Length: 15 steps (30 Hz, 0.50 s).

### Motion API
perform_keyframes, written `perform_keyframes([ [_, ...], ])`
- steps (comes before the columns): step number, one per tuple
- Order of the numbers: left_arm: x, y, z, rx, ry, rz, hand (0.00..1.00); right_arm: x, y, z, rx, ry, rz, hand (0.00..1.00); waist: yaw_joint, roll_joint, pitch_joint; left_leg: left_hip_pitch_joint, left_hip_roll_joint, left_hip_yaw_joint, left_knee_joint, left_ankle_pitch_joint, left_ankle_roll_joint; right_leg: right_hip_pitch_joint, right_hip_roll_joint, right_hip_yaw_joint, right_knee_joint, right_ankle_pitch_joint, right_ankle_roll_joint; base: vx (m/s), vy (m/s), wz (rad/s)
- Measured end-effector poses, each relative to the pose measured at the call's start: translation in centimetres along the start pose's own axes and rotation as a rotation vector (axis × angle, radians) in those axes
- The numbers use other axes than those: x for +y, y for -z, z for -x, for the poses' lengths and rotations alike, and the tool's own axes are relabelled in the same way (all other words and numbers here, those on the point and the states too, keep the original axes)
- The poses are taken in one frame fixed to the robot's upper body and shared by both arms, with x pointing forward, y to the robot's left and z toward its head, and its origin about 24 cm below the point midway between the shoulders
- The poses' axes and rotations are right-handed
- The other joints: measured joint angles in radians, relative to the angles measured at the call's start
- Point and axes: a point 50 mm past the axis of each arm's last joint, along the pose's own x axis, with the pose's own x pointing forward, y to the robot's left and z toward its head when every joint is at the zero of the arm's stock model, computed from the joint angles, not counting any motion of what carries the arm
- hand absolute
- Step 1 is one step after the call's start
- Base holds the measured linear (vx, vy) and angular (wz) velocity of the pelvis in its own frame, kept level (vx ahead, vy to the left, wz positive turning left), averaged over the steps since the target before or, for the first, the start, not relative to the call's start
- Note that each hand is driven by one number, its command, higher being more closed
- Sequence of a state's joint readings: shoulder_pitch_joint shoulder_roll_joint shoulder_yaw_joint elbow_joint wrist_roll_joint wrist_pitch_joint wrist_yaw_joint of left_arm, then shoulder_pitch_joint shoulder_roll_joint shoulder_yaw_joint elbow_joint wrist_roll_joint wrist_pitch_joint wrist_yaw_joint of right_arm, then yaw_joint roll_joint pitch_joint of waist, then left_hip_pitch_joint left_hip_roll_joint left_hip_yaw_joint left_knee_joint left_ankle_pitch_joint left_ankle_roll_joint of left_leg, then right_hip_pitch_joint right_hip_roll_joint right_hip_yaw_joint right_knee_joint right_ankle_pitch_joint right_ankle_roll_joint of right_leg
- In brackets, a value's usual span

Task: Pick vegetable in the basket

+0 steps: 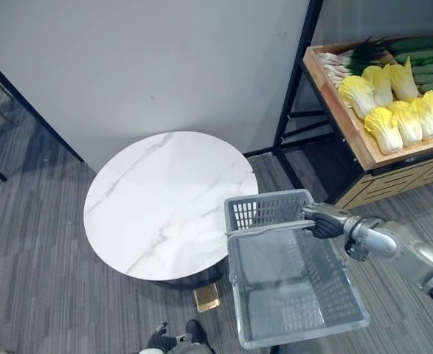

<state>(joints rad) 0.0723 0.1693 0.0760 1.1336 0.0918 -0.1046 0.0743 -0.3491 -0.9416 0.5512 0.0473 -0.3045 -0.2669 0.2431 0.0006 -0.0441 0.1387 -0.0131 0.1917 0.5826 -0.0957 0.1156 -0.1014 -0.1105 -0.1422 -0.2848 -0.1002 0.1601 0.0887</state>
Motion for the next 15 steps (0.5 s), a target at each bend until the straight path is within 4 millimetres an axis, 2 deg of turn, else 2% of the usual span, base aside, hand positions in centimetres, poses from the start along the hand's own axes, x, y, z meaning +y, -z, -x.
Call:
perform_keyframes([
  [3, 0.1, 0.1, 0.0, 0.004, 0.0, 0.006, 0.0, 0.8, 0.7, 0.5, 0.038, 0.021, -0.045, 1.0, 0.0, -0.006, -0.001, -0.002, 0.005, -0.009, 0.021, -0.017, 0.004, -0.006, -0.005, -0.007, 0.041, -0.018, 0.003, 0.04, -0.012, 0.06],
  [5, 0.3, 0.3, 0.0, 0.012, -0.002, 0.002, 0.0, 1.7, 1.5, 1.1, 0.086, 0.044, -0.101, 1.0, -0.001, -0.013, 0.001, 0.001, 0.016, -0.021, 0.089, -0.055, 0.007, -0.009, -0.024, -0.01, 0.129, -0.064, 0.001, 0.04, 0.031, 0.11],
  [7, 0.5, 0.3, 0.0, 0.01, -0.002, -0.011, 0.0, 1.6, 1.9, 1.6, 0.109, 0.077, -0.118, 1.0, -0.003, -0.021, 0.004, -0.007, 0.019, -0.015, 0.145, -0.091, 0.01, -0.029, -0.045, 0.002, 0.182, -0.077, 0.003, -0.01, 0.057, -0.08],
  [9, 1.0, 0.0, 0.0, 0.002, -0.007, -0.036, 0.0, 0.8, 2.2, 2.0, 0.127, 0.137, -0.115, 1.0, -0.017, -0.032, 0.0, -0.064, 0.022, 0.009, 0.235, -0.147, 0.022, -0.071, -0.066, 0.028, 0.197, -0.065, 0.021, -0.08, 0.101, -0.27],
  [11, 1.7, -0.7, -0.2, -0.028, -0.021, -0.047, 0.0, 0.2, 2.1, 2.1, 0.141, 0.182, -0.089, 1.0, -0.041, -0.068, 0.009, -0.149, 0.028, 0.042, 0.4, -0.227, 0.055, -0.134, -0.087, 0.077, 0.18, -0.056, 0.062, -0.22, 0.172, -0.62],
  [12, 1.7, -0.6, -0.1, -0.028, -0.016, -0.065, 0.0, 0.4, 2.1, 1.9, 0.154, 0.174, -0.078, 1.0, -0.029, -0.064, 0.004, -0.133, 0.013, 0.086, 0.378, -0.255, 0.087, -0.103, -0.106, 0.01, 0.078, -0.091, 0.079, -0.26, 0.258, -1.28],
  [13, 1.0, -0.6, -0.1, -0.027, 0.003, -0.066, 0.0, 0.4, 2.0, 1.5, 0.152, 0.174, -0.075, 1.0, -0.021, -0.038, 0.009, -0.11, 0.036, 0.155, 0.339, -0.253, 0.119, -0.102, -0.12, -0.094, 0.102, -0.131, 0.027, -0.19, 0.254, -1.54],
  [14, 0.8, -0.6, -0.1, -0.027, 0.006, -0.064, 0.0, 0.2, 1.7, 1.0, 0.135, 0.167, -0.065, 1.0, -0.021, -0.022, 0.017, -0.096, 0.057, 0.206, 0.335, -0.253, 0.136, -0.14, -0.141, -0.193, 0.291, -0.139, -0.077, -0.1, 0.271, -1.68],
  [15, 0.7, -0.3, 0.0, -0.02, 0.01, -0.066, 0.0, 0.1, 1.6, 0.4, 0.119, 0.149, -0.052, 1.0, -0.023, -0.026, 0.02, -0.068, 0.068, 0.269, 0.327, -0.263, 0.152, -0.143, -0.18, -0.294, 0.509, -0.18, -0.13, -0.04, 0.213, -1.4],
])
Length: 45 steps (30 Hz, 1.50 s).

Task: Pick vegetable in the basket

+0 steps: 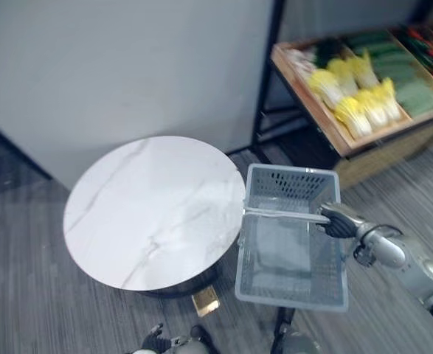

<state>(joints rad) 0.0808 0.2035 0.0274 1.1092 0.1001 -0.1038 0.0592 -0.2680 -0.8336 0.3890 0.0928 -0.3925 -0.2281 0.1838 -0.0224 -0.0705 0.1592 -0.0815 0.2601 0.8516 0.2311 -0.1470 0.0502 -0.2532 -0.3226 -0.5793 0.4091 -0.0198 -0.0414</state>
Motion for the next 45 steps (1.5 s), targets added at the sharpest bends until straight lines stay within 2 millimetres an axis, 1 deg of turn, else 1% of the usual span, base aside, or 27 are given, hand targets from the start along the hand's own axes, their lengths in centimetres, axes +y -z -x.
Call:
perform_keyframes([
  [2, 0.3, 0.3, 0.1, 0.009, 0.001, -0.016, 0.0, -0.1, -0.1, -0.8, -0.009, 0.001, -0.003, 1.0, 0.014, -0.008, -0.004, 0.053, -0.01, 0.102, -0.027, -0.002, 0.008, 0.078, -0.028, -0.082, 0.135, -0.03, -0.027, -0.03, 0.201, -1.66],
  [3, 0.3, 0.3, 0.0, 0.01, 0.005, -0.019, 0.0, -0.9, -0.4, -1.5, -0.021, 0.028, -0.002, 1.0, 0.03, -0.018, -0.011, 0.08, -0.014, 0.183, -0.039, -0.001, 0.007, 0.127, -0.028, -0.09, 0.159, -0.06, -0.008, -0.06, 0.15, -1.78],
  [4, 0.2, 0.2, 0.0, 0.008, 0.006, -0.019, 0.0, -1.3, -0.5, -1.8, -0.028, 0.042, 0.001, 1.0, 0.031, -0.016, -0.01, 0.085, -0.013, 0.215, -0.04, -0.002, 0.007, 0.144, -0.029, -0.091, 0.169, -0.068, -0.001, -0.08, 0.109, -1.71],
  [6, 0.1, 0.2, 0.0, 0.007, 0.009, -0.01, 0.0, -2.2, -0.8, -2.2, -0.04, 0.077, 0.009, 1.0, 0.031, -0.018, -0.015, 0.083, -0.016, 0.304, -0.052, 0.006, 0.013, 0.18, -0.03, -0.09, 0.169, -0.091, 0.036, -0.11, 0.09, -1.33],
  [9, 0.2, 0.7, 0.1, 0.034, -0.001, 0.064, 0.0, -2.1, -1.6, -2.9, -0.072, 0.077, 0.012, 1.0, 0.048, -0.02, -0.017, 0.083, -0.009, 0.496, -0.066, 0.037, 0.02, 0.225, -0.009, -0.136, -0.011, -0.13, 0.101, -0.13, -0.044, -1.63],
  [10, 0.2, 0.8, 0.1, 0.037, -0.004, 0.077, 0.0, -2.0, -1.8, -3.1, -0.078, 0.07, 0.016, 1.0, 0.055, -0.02, -0.017, 0.082, -0.006, 0.528, -0.067, 0.047, 0.022, 0.222, 0.003, -0.144, -0.061, -0.131, 0.103, -0.17, -0.19, -1.59],
  [11, 0.1, 1.0, 0.1, 0.05, -0.007, 0.103, 0.0, -1.7, -2.0, -3.5, -0.086, 0.053, 0.021, 1.0, 0.057, -0.02, -0.018, 0.082, 0.003, 0.583, -0.069, 0.064, 0.02, 0.223, 0.042, -0.151, -0.158, -0.136, 0.112, -0.19, -0.262, -1.39],
  [12, -0.1, 1.2, 0.2, 0.057, -0.009, 0.121, 0.0, -1.2, -1.7, -3.6, -0.071, 0.04, 0.009, 1.0, 0.059, -0.001, -0.022, 0.082, 0.028, 0.621, -0.066, 0.082, 0.02, 0.224, 0.09, -0.131, -0.236, -0.101, 0.155, -0.18, -0.283, -1.16],
  [13, -0.2, 1.3, 0.2, 0.061, -0.007, 0.126, 0.0, -0.9, -1.4, -3.6, -0.055, 0.029, 0.002, 1.0, 0.054, 0.01, -0.026, 0.08, 0.044, 0.626, -0.061, 0.092, 0.018, 0.227, 0.116, -0.125, -0.266, -0.086, 0.144, -0.13, -0.288, -0.72],
  [15, -0.5, 1.1, 0.2, 0.055, 0.0, 0.131, 0.0, 0.6, 0.1, -3.1, 0.023, -0.015, -0.002, 1.0, 0.041, 0.038, -0.039, 0.085, 0.125, 0.614, 0.004, 0.115, 0.016, 0.255, 0.186, -0.124, -0.33, -0.068, 0.122, -0.1, -0.282, -0.23],
  [18, -0.5, 1.1, 0.2, 0.054, -0.003, 0.14, 0.0, 1.6, 1.3, -2.6, 0.086, -0.048, -0.015, 1.0, 0.041, 0.053, -0.043, 0.09, 0.223, 0.553, 0.133, 0.139, 0.016, 0.276, 0.224, -0.122, -0.341, -0.071, 0.098, -0.09, -0.121, -0.13],
  [19, -0.5, 1.2, 0.2, 0.054, -0.005, 0.141, 0.0, 2.0, 2.0, -2.4, 0.115, -0.063, -0.024, 1.0, 0.041, 0.053, -0.043, 0.091, 0.257, 0.498, 0.194, 0.171, 0.011, 0.287, 0.224, -0.112, -0.34, -0.075, 0.092, -0.08, -0.07, -0.31],
  [21, -0.7, 1.6, 0.5, 0.051, -0.006, 0.146, 0.0, 2.5, 2.7, -2.3, 0.148, -0.076, -0.037, 1.0, 0.056, 0.058, -0.037, 0.073, 0.299, 0.293, 0.305, 0.236, -0.006, 0.307, 0.219, -0.046, -0.344, -0.072, 0.081, -0.06, -0.055, -0.65],
  [22, -0.8, 1.8, 0.6, 0.049, -0.009, 0.154, 0.0, 2.6, 2.7, -2.3, 0.152, -0.078, -0.041, 1.0, 0.065, 0.045, -0.029, 0.04, 0.288, 0.195, 0.325, 0.225, -0.04, 0.31, 0.21, -0.019, -0.345, -0.073, 0.08, -0.03, 0.02, -0.87],
  [23, -1.1, 1.6, 0.6, 0.038, -0.005, 0.159, 0.0, 2.6, 3.0, -2.4, 0.163, -0.078, -0.043, 1.0, 0.066, 0.054, -0.027, -0.008, 0.215, -0.017, 0.324, 0.142, -0.123, 0.302, 0.191, 0.035, -0.345, -0.073, 0.08, -0.03, 0.05, -1.08],
  [24, -1.7, 1.5, 0.7, 0.037, 0.005, 0.19, 0.0, 2.6, 3.1, -2.5, 0.168, -0.08, -0.046, 1.0, 0.076, 0.068, -0.027, -0.04, 0.135, -0.188, 0.276, 0.092, -0.133, 0.283, 0.182, 0.081, -0.346, -0.063, 0.08, -0.04, 0.111, -1.18],
  [25, -2.0, 1.6, 0.7, 0.037, 0.009, 0.199, 0.0, 2.8, 3.1, -2.6, 0.169, -0.087, -0.046, 1.0, 0.084, 0.074, -0.028, -0.045, 0.094, -0.255, 0.232, 0.076, -0.134, 0.271, 0.183, 0.11, -0.347, -0.056, 0.082, -0.03, 0.165, -1.35],
  [26, -2.5, 1.8, 0.9, 0.037, 0.015, 0.211, 0.0, 3.1, 3.2, -2.6, 0.173, -0.103, -0.046, 1.0, 0.09, 0.084, -0.029, -0.048, 0.027, -0.358, 0.122, 0.074, -0.141, 0.249, 0.193, 0.157, -0.354, -0.04, 0.086, 0.0, 0.226, -1.16],
  [27, -2.7, 1.7, 1.0, 0.031, 0.021, 0.203, 0.0, 3.2, 3.2, -2.6, 0.171, -0.109, -0.043, 1.0, 0.087, 0.096, -0.027, -0.044, -0.013, -0.428, 0.009, 0.122, -0.156, 0.229, 0.208, 0.189, -0.352, -0.029, 0.096, 0.03, 0.202, -1.02],
  [29, -2.6, 1.7, 0.9, 0.027, 0.027, 0.184, 0.0, 3.3, 3.0, -2.7, 0.162, -0.107, -0.049, 1.0, 0.077, 0.098, -0.024, -0.005, -0.039, -0.431, -0.097, 0.118, -0.164, 0.203, 0.214, 0.225, -0.359, -0.013, 0.119, 0.09, 0.187, -0.52],
  [31, -2.1, 1.3, 0.8, 0.011, 0.023, 0.166, 0.0, 3.3, 3.2, -2.6, 0.171, -0.104, -0.052, 1.0, 0.074, 0.075, -0.012, 0.003, -0.07, -0.422, -0.148, 0.118, -0.163, 0.186, 0.196, 0.238, -0.374, 0.01, 0.137, 0.06, 0.172, -0.14],
  [33, -2.2, 1.1, 0.8, 0.003, 0.035, 0.149, 0.0, 3.3, 4.3, -2.1, 0.222, -0.098, -0.063, 1.0, 0.065, 0.071, -0.009, 0.009, -0.118, -0.429, -0.164, 0.121, -0.159, 0.194, 0.157, 0.236, -0.385, 0.025, 0.16, 0.02, 0.175, 0.13],
  [37, -2.5, 0.9, 0.8, -0.004, 0.048, 0.119, 0.0, 3.3, 4.7, -1.4, 0.242, -0.063, -0.084, 1.0, 0.063, 0.073, -0.008, 0.041, -0.177, -0.423, -0.201, 0.131, -0.143, 0.204, 0.114, 0.26, -0.399, 0.044, 0.191, 0.01, 0.136, -0.06],
  [39, -2.5, 0.9, 0.8, -0.006, 0.054, 0.098, 0.0, 4.0, 4.9, -1.0, 0.254, -0.064, -0.102, 1.0, 0.062, 0.072, -0.008, 0.055, -0.189, -0.422, -0.224, 0.13, -0.139, 0.201, 0.106, 0.265, -0.394, 0.046, 0.194, -0.01, 0.082, -0.1],
  [42, -2.2, 0.9, 0.8, -0.008, 0.053, 0.079, 0.0, 4.9, 4.7, -0.8, 0.253, -0.08, -0.121, 1.0, 0.063, 0.073, -0.008, 0.064, -0.197, -0.421, -0.257, 0.112, -0.11, 0.15, 0.106, 0.289, -0.334, 0.044, 0.193, -0.03, 0.081, -0.2],
  [44, -2.2, 0.9, 0.7, -0.007, 0.06, 0.056, 0.0, 5.4, 4.9, -0.4, 0.265, -0.093, -0.129, 1.0, 0.056, 0.074, -0.006, 0.067, -0.201, -0.423, -0.266, 0.099, -0.09, 0.107, 0.088, 0.291, -0.246, 0.034, 0.177, -0.04, 0.078, -0.09],
  [45, -2.4, 1.1, 0.8, -0.002, 0.067, 0.045, 0.0, 5.8, 5.1, 0.0, 0.279, -0.098, -0.139, 1.0, 0.053, 0.08, -0.001, 0.086, -0.204, -0.423, -0.278, 0.085, -0.076, 0.072, 0.071, 0.296, -0.143, 0.031, 0.173, -0.03, 0.075, -0.01],
])
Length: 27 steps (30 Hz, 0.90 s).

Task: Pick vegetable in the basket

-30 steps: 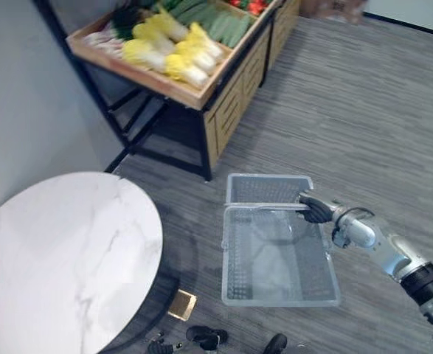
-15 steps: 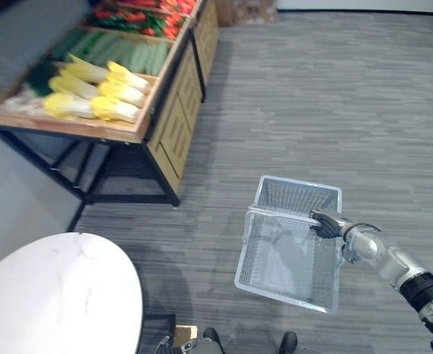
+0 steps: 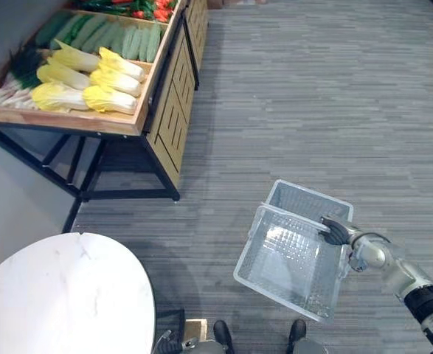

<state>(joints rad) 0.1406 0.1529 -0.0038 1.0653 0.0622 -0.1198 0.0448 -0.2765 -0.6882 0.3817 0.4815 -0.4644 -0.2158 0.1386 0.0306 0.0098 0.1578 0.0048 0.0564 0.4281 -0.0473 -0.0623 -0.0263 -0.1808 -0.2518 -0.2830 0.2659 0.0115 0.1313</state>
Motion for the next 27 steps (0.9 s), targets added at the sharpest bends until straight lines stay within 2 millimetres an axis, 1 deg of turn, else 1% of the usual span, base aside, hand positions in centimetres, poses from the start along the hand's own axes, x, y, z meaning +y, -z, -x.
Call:
perform_keyframes([
  [1, -0.1, 0.1, 0.0, 0.002, 0.004, -0.007, 0.0, 0.2, 0.1, 0.1, 0.005, -0.003, -0.002, 1.0, 0.0, 0.003, 0.005, 0.014, -0.003, 0.001, -0.01, -0.002, 0.003, -0.021, -0.011, 0.008, 0.063, -0.001, -0.003, -0.05, 0.096, -0.02],
  [2, 0.0, 0.1, 0.0, 0.003, 0.007, -0.023, 0.0, 0.4, 0.3, 0.3, 0.011, -0.01, -0.001, 1.0, -0.004, -0.001, 0.012, 0.046, -0.016, 0.002, -0.021, -0.007, 0.012, -0.065, -0.041, 0.02, 0.204, 0.0, -0.034, -0.04, 0.125, 0.0],
  [3, 0.2, 0.0, 0.0, -0.002, 0.007, -0.038, 0.0, 0.4, 0.5, 0.4, 0.021, -0.008, 0.003, 1.0, -0.006, -0.012, 0.02, 0.069, -0.029, 0.0, -0.021, -0.015, 0.02, -0.107, -0.074, 0.017, 0.316, 0.021, -0.09, -0.01, 0.103, 0.04],
  [4, 0.4, -0.1, 0.0, -0.004, 0.007, -0.046, 0.0, 0.3, 0.6, 0.4, 0.024, -0.007, 0.008, 1.0, -0.008, -0.015, 0.024, 0.078, -0.032, -0.002, -0.021, -0.019, 0.025, -0.126, -0.088, 0.018, 0.36, 0.037, -0.111, 0.08, 0.068, 0.05],
  [5, 0.4, -0.6, -0.2, -0.017, 0.009, -0.059, 0.0, 0.3, 0.6, 0.4, 0.027, -0.001, 0.011, 1.0, -0.016, -0.019, 0.036, 0.094, -0.033, -0.009, -0.018, -0.028, 0.039, -0.168, -0.099, 0.03, 0.432, 0.041, -0.112, 0.12, 0.035, 0.05],
  [6, 0.3, -1.1, -0.4, -0.024, 0.012, -0.065, 0.0, 0.1, 0.6, 0.4, 0.028, 0.011, 0.007, 1.0, -0.016, -0.011, 0.049, 0.1, -0.025, -0.016, -0.014, -0.035, 0.045, -0.188, -0.083, 0.032, 0.442, -0.013, -0.111, 0.14, 0.015, 0.08],
  [7, 0.2, -1.5, -0.5, -0.03, 0.015, -0.072, 0.0, -0.1, 0.6, 0.4, 0.029, 0.02, 0.005, 1.0, -0.017, -0.005, 0.053, 0.099, -0.02, -0.026, -0.011, -0.039, 0.047, -0.19, -0.07, 0.028, 0.414, -0.032, -0.115, 0.19, -0.019, 0.24],
  [8, 0.1, -2.6, -0.8, -0.056, 0.02, -0.078, 0.0, -0.9, 0.7, 0.5, 0.031, 0.055, -0.003, 1.0, -0.032, 0.009, 0.068, 0.095, -0.011, -0.041, -0.004, -0.047, 0.044, -0.196, -0.044, 0.005, 0.288, -0.033, -0.113, 0.2, -0.036, 0.35],
  [9, -0.1, -3.2, -0.9, -0.072, 0.023, -0.076, 0.0, -1.3, 0.8, 0.6, 0.034, 0.073, -0.007, 1.0, -0.039, 0.016, 0.075, 0.094, -0.009, -0.054, 0.002, -0.051, 0.045, -0.196, -0.034, -0.001, 0.191, -0.021, -0.095, 0.24, -0.049, 0.4],
  [10, -0.3, -3.7, -1.0, -0.086, 0.027, -0.073, 0.0, -1.5, 0.9, 0.6, 0.036, 0.083, -0.009, 1.0, -0.046, 0.017, 0.077, 0.094, -0.009, -0.062, 0.006, -0.055, 0.041, -0.197, -0.029, 0.001, 0.115, -0.005, -0.077, 0.33, -0.095, 0.44],
  [11, -0.5, -4.5, -1.1, -0.109, 0.028, -0.07, 0.0, -1.8, 0.9, 0.7, 0.039, 0.096, -0.011, 1.0, -0.055, 0.014, 0.08, 0.094, -0.009, -0.082, 0.016, -0.069, 0.028, -0.197, -0.026, 0.011, -0.044, 0.03, -0.038, 0.43, -0.158, 0.52],
  [12, -0.5, -5.2, -1.2, -0.135, 0.022, -0.068, 0.0, -1.8, 0.9, 0.7, 0.038, 0.103, -0.01, 1.0, -0.057, 0.005, 0.086, 0.108, -0.006, -0.089, 0.026, -0.079, 0.0, -0.198, -0.03, 0.022, -0.184, 0.064, -0.014, 0.37, -0.142, 0.49],
  [13, -0.5, -5.7, -1.2, -0.148, 0.019, -0.068, 0.0, -1.8, 0.8, 0.7, 0.037, 0.105, -0.01, 1.0, -0.057, -0.001, 0.089, 0.116, -0.005, -0.101, 0.034, -0.088, -0.014, -0.199, -0.035, 0.025, -0.224, 0.067, -0.008, 0.43, -0.249, 0.54],
  [14, -0.5, -6.0, -1.3, -0.157, 0.015, -0.069, 0.0, -1.8, 0.8, 0.7, 0.037, 0.106, -0.01, 1.0, -0.06, -0.011, 0.095, 0.144, 0.003, -0.123, 0.045, -0.112, -0.047, -0.199, -0.046, 0.031, -0.258, 0.067, -0.007, 0.47, -0.344, 0.61],
  [15, -0.4, -6.2, -1.3, -0.163, 0.01, -0.069, 0.0, -1.7, 0.7, 0.8, 0.036, 0.104, -0.008, 1.0, -0.06, -0.028, 0.093, 0.174, 0.013, -0.146, 0.054, -0.143, -0.088, -0.19, -0.047, 0.037, -0.252, 0.064, -0.011, 0.57, -0.449, 0.68],
  [16, -0.1, -6.1, -1.3, -0.162, 0.002, -0.072, 0.0, -1.6, 0.7, 0.9, 0.035, 0.103, -0.004, 1.0, -0.06, -0.038, 0.091, 0.188, 0.019, -0.162, 0.059, -0.161, -0.108, -0.182, -0.047, 0.05, -0.239, 0.083, -0.017, 0.53, -0.48, 0.65],
  [17, -0.9, -6.2, -1.3, -0.161, 0.017, -0.056, 0.0, -1.9, 1.1, 1.2, 0.053, 0.118, -0.008, 1.0, -0.06, 0.005, 0.081, 0.188, 0.083, -0.186, 0.1, -0.198, -0.139, -0.203, -0.012, 0.05, -0.143, 0.149, -0.006, 0.44, -0.392, 0.5],
  [18, -1.2, -6.1, -1.3, -0.158, 0.027, -0.055, 0.0, -1.9, 1.3, 1.3, 0.065, 0.121, -0.013, 1.0, -0.056, 0.022, 0.076, 0.18, 0.114, -0.199, 0.13, -0.199, -0.145, -0.212, 0.007, 0.041, -0.095, 0.147, -0.009, 0.55, -0.5, 0.37],
  [19, -1.8, -5.9, -1.2, -0.149, 0.038, -0.042, 0.0, -1.9, 1.4, 1.3, 0.074, 0.121, -0.02, 1.0, -0.048, 0.04, 0.075, 0.118, 0.185, -0.205, 0.288, -0.165, -0.157, -0.208, 0.044, 0.012, -0.031, 0.08, -0.057, 0.55, -0.498, 0.16],
  [20, -1.9, -5.8, -1.2, -0.142, 0.041, -0.027, 0.0, -1.9, 1.3, 1.3, 0.071, 0.123, -0.02, 1.0, -0.049, 0.04, 0.075, 0.08, 0.21, -0.211, 0.374, -0.138, -0.16, -0.195, 0.052, 0.001, -0.019, 0.059, -0.067, 0.69, -0.575, 0.19],
  [21, -1.7, -5.8, -1.3, -0.142, 0.03, -0.008, 0.0, -1.8, 1.4, 1.4, 0.072, 0.122, -0.025, 1.0, -0.053, 0.041, 0.075, 0.012, 0.256, -0.226, 0.539, -0.043, -0.16, -0.155, 0.066, -0.029, 0.003, 0.025, -0.093, 0.71, -0.511, 0.26],
  [22, -1.6, -5.9, -1.3, -0.143, 0.024, 0.008, 0.0, -1.4, 1.6, 1.7, 0.079, 0.123, -0.041, 1.0, -0.051, 0.043, 0.076, -0.034, 0.298, -0.226, 0.662, 0.107, -0.138, -0.093, 0.079, -0.051, 0.009, -0.013, -0.114, 0.6, -0.366, 0.24],
  [23, -1.5, -5.9, -1.3, -0.143, 0.019, 0.02, 0.0, -1.2, 1.7, 1.9, 0.083, 0.122, -0.051, 1.0, -0.048, 0.042, 0.077, -0.046, 0.319, -0.218, 0.715, 0.198, -0.115, -0.058, 0.083, -0.06, 0.003, -0.03, -0.122, 0.56, -0.31, 0.11],
  [24, -1.6, -6.0, -1.3, -0.148, 0.015, 0.037, 0.0, -0.8, 2.2, 2.4, 0.101, 0.127, -0.078, 1.0, -0.034, 0.032, 0.083, -0.082, 0.36, -0.179, 0.849, 0.231, -0.103, 0.017, 0.093, -0.059, -0.033, -0.059, -0.118, 0.4, -0.215, -0.06],
  [25, -1.6, -6.2, -1.3, -0.154, 0.014, 0.046, 0.0, -0.7, 2.4, 2.5, 0.113, 0.128, -0.084, 1.0, -0.025, 0.034, 0.082, -0.106, 0.375, -0.154, 0.918, 0.188, -0.091, 0.044, 0.099, -0.052, -0.05, -0.065, -0.121, 0.47, -0.228, -0.18],
  [26, -1.4, -6.3, -1.3, -0.159, 0.007, 0.063, 0.0, -0.5, 2.6, 2.6, 0.122, 0.124, -0.089, 1.0, -0.022, 0.035, 0.081, -0.151, 0.376, -0.125, 1.007, 0.109, -0.084, 0.097, 0.105, -0.045, -0.091, -0.071, -0.123, 0.43, -0.166, -0.23],
  [27, -1.1, -6.3, -1.3, -0.157, -0.009, 0.091, 0.0, 0.0, 2.7, 2.7, 0.137, 0.117, -0.107, 1.0, -0.021, 0.036, 0.08, -0.197, 0.364, -0.09, 1.029, 0.047, -0.07, 0.152, 0.111, -0.044, -0.135, -0.083, -0.122, 0.42, -0.127, -0.19],
])
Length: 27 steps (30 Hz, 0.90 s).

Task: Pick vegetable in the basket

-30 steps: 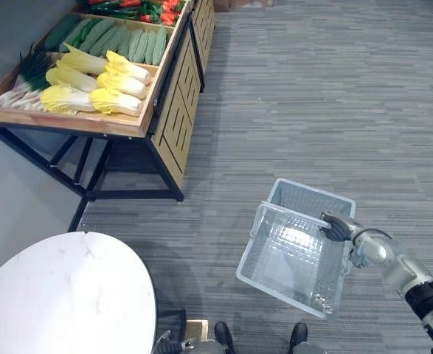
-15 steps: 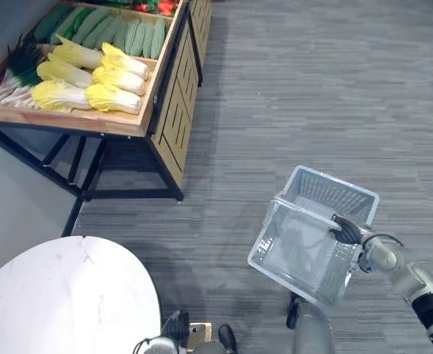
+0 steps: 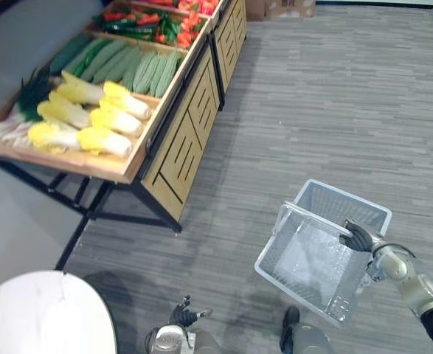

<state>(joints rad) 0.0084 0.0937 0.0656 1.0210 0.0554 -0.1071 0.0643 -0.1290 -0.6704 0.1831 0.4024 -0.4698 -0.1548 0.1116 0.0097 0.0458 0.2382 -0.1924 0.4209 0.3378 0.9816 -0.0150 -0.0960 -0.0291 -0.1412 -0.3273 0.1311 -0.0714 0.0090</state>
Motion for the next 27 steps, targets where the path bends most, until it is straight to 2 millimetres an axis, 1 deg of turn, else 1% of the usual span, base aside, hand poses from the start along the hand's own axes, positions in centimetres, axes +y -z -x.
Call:
perform_keyframes([
  [1, 0.2, 0.0, 0.0, -0.001, -0.011, 0.016, 0.0, 0.3, 0.0, 0.0, 0.007, -0.004, -0.01, 1.0, 0.002, 0.0, 0.0, -0.023, -0.008, 0.016, -0.007, -0.027, 0.006, 0.02, 0.002, -0.001, -0.015, -0.002, 0.007, 0.45, -0.045, -0.16],
  [2, 0.5, -0.2, 0.0, -0.007, -0.027, 0.042, 0.0, 0.9, 0.0, 0.1, 0.014, -0.013, -0.028, 1.0, 0.011, 0.001, 0.0, -0.073, -0.027, 0.043, -0.049, -0.067, 0.016, 0.046, 0.004, 0.002, -0.031, -0.012, 0.015, 0.36, 0.007, -0.18],
  [3, 0.7, -0.5, -0.1, -0.021, -0.036, 0.049, 0.0, 1.3, 0.0, 0.1, 0.019, -0.022, -0.04, 1.0, 0.022, 0.001, 0.0, -0.118, -0.054, 0.075, -0.137, -0.088, 0.021, 0.071, 0.003, 0.004, -0.047, -0.023, 0.03, 0.41, 0.061, -0.16],
  [4, 0.8, -0.6, -0.1, -0.022, -0.039, 0.053, 0.0, 1.5, 0.1, 0.2, 0.023, -0.024, -0.048, 1.0, 0.024, 0.0, -0.001, -0.132, -0.069, 0.098, -0.199, -0.092, 0.026, 0.082, 0.0, 0.002, -0.053, -0.029, 0.039, 0.36, 0.115, -0.02],
  [5, 0.8, -0.4, -0.1, -0.017, -0.042, 0.05, 0.0, 2.0, 0.4, 0.5, 0.036, -0.025, -0.066, 1.0, 0.023, 0.002, -0.002, -0.135, -0.116, 0.159, -0.38, -0.082, 0.035, 0.11, -0.006, -0.013, -0.065, -0.044, 0.063, 0.48, 0.192, 0.17],
  [6, 0.7, 0.0, 0.1, -0.004, -0.039, 0.041, 0.0, 2.4, 0.9, 1.0, 0.052, -0.035, -0.072, 1.0, 0.021, 0.017, -0.012, -0.13, -0.166, 0.213, -0.588, -0.014, 0.039, 0.138, -0.001, -0.032, -0.073, -0.062, 0.09, 0.44, 0.196, 0.25],
  [7, 0.5, 0.6, 0.2, 0.013, -0.034, 0.036, 0.0, 2.5, 1.3, 1.4, 0.064, -0.037, -0.073, 1.0, 0.021, 0.034, -0.023, -0.123, -0.189, 0.235, -0.708, 0.068, 0.036, 0.152, 0.01, -0.042, -0.077, -0.074, 0.107, 0.48, 0.229, 0.44],
  [8, 0.5, 1.7, 0.5, 0.052, -0.03, 0.026, 0.0, 3.2, 1.8, 1.9, 0.092, -0.04, -0.101, 1.0, 0.018, 0.056, -0.047, -0.101, -0.228, 0.257, -0.844, 0.14, 0.222, 0.183, 0.03, -0.055, -0.083, -0.1, 0.133, 0.45, 0.187, 0.79],
  [9, 0.8, 1.6, 0.5, 0.053, -0.037, 0.018, 0.0, 3.9, 1.7, 2.0, 0.091, -0.056, -0.115, 1.0, 0.007, 0.014, -0.053, -0.115, -0.267, 0.245, -0.846, 0.136, 0.195, 0.187, 0.006, -0.073, -0.096, -0.097, 0.132, 0.42, 0.155, 0.8],
  [10, 1.6, 1.4, 0.4, 0.041, -0.052, 0.007, 0.0, 3.9, 1.6, 1.9, 0.087, -0.056, -0.117, 1.0, 0.016, 0.004, -0.054, -0.127, -0.269, 0.239, -0.825, 0.114, 0.198, 0.191, 0.006, -0.073, -0.108, -0.091, 0.131, 0.35, 0.077, 0.7],
  [11, 1.9, 1.5, 0.4, 0.047, -0.057, -0.017, 0.0, 3.6, 1.3, 1.6, 0.076, -0.048, -0.114, 1.0, 0.027, -0.01, -0.053, -0.149, -0.265, 0.229, -0.767, 0.075, 0.213, 0.215, 0.008, -0.067, -0.144, -0.064, 0.134, 0.3, 0.031, 0.3],
  [12, 2.0, 1.9, 0.6, 0.065, -0.06, -0.022, 0.0, 3.5, 0.9, 1.2, 0.061, -0.051, -0.106, 1.0, 0.03, -0.012, -0.052, -0.159, -0.242, 0.238, -0.697, 0.043, 0.232, 0.24, 0.011, -0.048, -0.167, -0.038, 0.139, 0.33, 0.026, 0.06],
  [13, 2.3, 2.5, 0.8, 0.079, -0.077, -0.004, 0.0, 3.8, 0.0, 0.5, 0.027, -0.079, -0.086, 1.0, 0.047, -0.016, -0.049, -0.157, -0.191, 0.268, -0.588, 0.015, 0.23, 0.28, 0.012, -0.011, -0.183, -0.001, 0.133, 0.26, 0.001, -0.26],
  [14, 2.4, 2.7, 0.9, 0.085, -0.08, 0.0, 0.0, 4.1, -0.6, 0.3, 0.005, -0.095, -0.078, 1.0, 0.059, -0.025, -0.044, -0.157, -0.158, 0.291, -0.526, 0.011, 0.225, 0.294, 0.012, 0.013, -0.184, 0.016, 0.129, 0.21, -0.007, -0.63],
  [15, 2.5, 3.5, 1.2, 0.106, -0.084, 0.004, 0.0, 4.6, -1.6, 0.0, -0.041, -0.116, -0.069, 1.0, 0.079, -0.041, -0.061, -0.162, -0.154, 0.304, -0.521, -0.019, 0.137, 0.293, 0.012, 0.043, -0.164, 0.026, 0.134, 0.18, 0.051, -0.89],
  [16, 1.8, 5.2, 2.0, 0.151, -0.066, 0.001, 0.0, 4.9, -2.2, -0.1, -0.074, -0.123, -0.07, 1.0, 0.088, -0.021, -0.101, -0.131, -0.161, 0.299, -0.626, -0.052, 0.123, 0.24, 0.007, 0.053, -0.071, -0.025, 0.114, 0.13, 0.057, -0.84],
  [17, 1.8, 5.6, 2.2, 0.161, -0.067, 0.001, 0.0, 5.1, -2.4, -0.1, -0.08, -0.125, -0.074, 1.0, 0.091, -0.026, -0.107, -0.127, -0.167, 0.306, -0.643, -0.079, 0.13, 0.229, 0.007, 0.054, -0.045, -0.046, 0.117, 0.1, 0.127, -0.65],
  [18, 2.7, 5.8, 2.2, 0.17, -0.089, -0.002, 0.0, 5.8, -3.0, -0.4, -0.089, -0.133, -0.108, 1.0, 0.09, -0.066, -0.117, -0.099, -0.216, 0.333, -0.687, -0.083, 0.148, 0.152, -0.057, 0.05, 0.126, -0.113, 0.172, 0.05, 0.098, -0.22],
  [19, 3.0, 5.8, 2.2, 0.173, -0.095, -0.011, 0.0, 6.2, -3.2, -0.4, -0.088, -0.144, -0.115, 1.0, 0.083, -0.082, -0.113, -0.087, -0.231, 0.338, -0.718, -0.078, 0.143, 0.092, -0.081, 0.067, 0.241, -0.113, 0.19, 0.13, 0.157, -0.1],
  [20, 3.2, 6.0, 2.4, 0.178, -0.092, -0.028, 0.0, 7.0, -3.2, -0.5, -0.079, -0.163, -0.134, 1.0, 0.08, -0.096, -0.11, -0.05, -0.247, 0.349, -0.768, -0.067, 0.146, -0.023, -0.115, 0.134, 0.459, -0.051, 0.282, 0.22, 0.173, 0.18],
  [21, 3.4, 6.0, 2.4, 0.177, -0.098, -0.035, 0.0, 7.7, -3.3, -0.6, -0.067, -0.174, -0.156, 1.0, 0.079, -0.113, -0.1, -0.006, -0.262, 0.328, -0.774, -0.075, 0.169, -0.112, -0.13, 0.188, 0.664, 0.115, 0.277, 0.25, 0.157, 0.28],
  [22, 3.5, 6.0, 2.4, 0.178, -0.097, -0.043, 0.0, 7.5, -3.4, -0.8, -0.064, -0.157, -0.168, 1.0, 0.078, -0.116, -0.095, 0.02, -0.271, 0.312, -0.779, -0.083, 0.175, -0.134, -0.138, 0.202, 0.73, 0.198, 0.282, 0.27, 0.116, 0.64],
  [23, 3.4, 5.8, 2.3, 0.173, -0.085, -0.067, 0.0, 6.9, -3.7, -1.2, -0.075, -0.133, -0.167, 1.0, 0.074, -0.111, -0.088, 0.06, -0.288, 0.272, -0.785, -0.098, 0.178, -0.167, -0.148, 0.208, 0.85, 0.173, 0.282, 0.22, 0.044, 0.71],
  [24, 3.3, 5.5, 2.2, 0.162, -0.079, -0.08, 0.0, 6.7, -3.7, -1.3, -0.076, -0.129, -0.162, 1.0, 0.071, -0.114, -0.087, 0.082, -0.299, 0.249, -0.791, -0.105, 0.176, -0.178, -0.157, 0.198, 0.89, 0.123, 0.278, 0.31, 0.028, 1.1],
  [25, 3.2, 5.1, 2.1, 0.143, -0.076, -0.093, 0.0, 6.8, -3.4, -1.1, -0.066, -0.132, -0.159, 1.0, 0.068, -0.114, -0.084, 0.124, -0.32, 0.202, -0.809, -0.112, 0.178, -0.188, -0.172, 0.151, 0.902, 0.03, 0.221, 0.34, -0.003, 1.1],
  [26, 3.1, 5.0, 2.1, 0.137, -0.072, -0.098, 0.0, 6.9, -3.2, -1.0, -0.059, -0.135, -0.159, 1.0, 0.066, -0.113, -0.082, 0.149, -0.331, 0.166, -0.825, -0.116, 0.173, -0.198, -0.181, 0.104, 0.86, -0.016, 0.152, 0.34, -0.028, 1.39],
  [27, 3.1, 5.0, 2.1, 0.138, -0.07, -0.101, 0.0, 6.8, -3.2, -1.0, -0.058, -0.131, -0.159, 1.0, 0.057, -0.111, -0.081, 0.168, -0.341, 0.12, -0.841, -0.12, 0.169, -0.217, -0.188, 0.055, 0.76, -0.05, 0.099, 0.33, -0.087, 1.14],
])
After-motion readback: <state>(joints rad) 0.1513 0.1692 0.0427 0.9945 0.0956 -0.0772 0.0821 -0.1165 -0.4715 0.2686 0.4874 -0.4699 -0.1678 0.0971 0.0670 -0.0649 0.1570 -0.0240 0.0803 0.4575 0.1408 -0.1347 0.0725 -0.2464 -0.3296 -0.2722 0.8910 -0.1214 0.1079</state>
